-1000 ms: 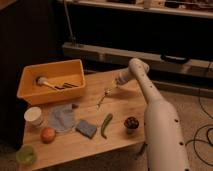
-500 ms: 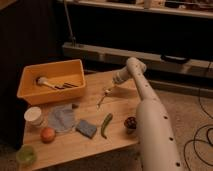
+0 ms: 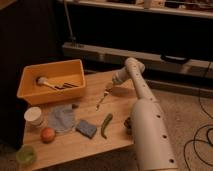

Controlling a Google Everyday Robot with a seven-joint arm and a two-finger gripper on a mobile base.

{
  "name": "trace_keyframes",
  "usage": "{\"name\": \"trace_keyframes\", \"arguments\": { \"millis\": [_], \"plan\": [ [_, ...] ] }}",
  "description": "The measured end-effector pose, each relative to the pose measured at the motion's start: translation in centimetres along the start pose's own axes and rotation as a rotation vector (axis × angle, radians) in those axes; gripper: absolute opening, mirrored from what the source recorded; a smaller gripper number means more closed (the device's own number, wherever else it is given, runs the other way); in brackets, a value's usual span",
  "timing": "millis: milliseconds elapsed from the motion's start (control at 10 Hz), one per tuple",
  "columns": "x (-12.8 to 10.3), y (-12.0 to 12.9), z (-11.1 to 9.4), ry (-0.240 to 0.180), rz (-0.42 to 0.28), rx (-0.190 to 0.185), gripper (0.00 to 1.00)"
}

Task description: Place fork in plastic cup

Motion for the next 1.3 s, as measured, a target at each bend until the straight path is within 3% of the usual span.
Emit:
{"name": "trace_keyframes", "arguments": {
  "millis": [100, 400, 700, 1000, 1300],
  "plan": [
    [0.1, -0.1, 0.0, 0.004, 0.001, -0.001, 0.02],
    [0.5, 0.2, -1.6, 0.009, -0.005, 0.008, 0.0],
    [-0.6, 2.7, -6.2, 0.004, -0.038, 0.055, 0.0],
    [-2.8, 8.3, -12.0, 0.003, -0.094, 0.1, 0.0],
    [-5.4, 16.7, -16.3, 0.007, -0.184, 0.121, 0.0]
  ]
}}
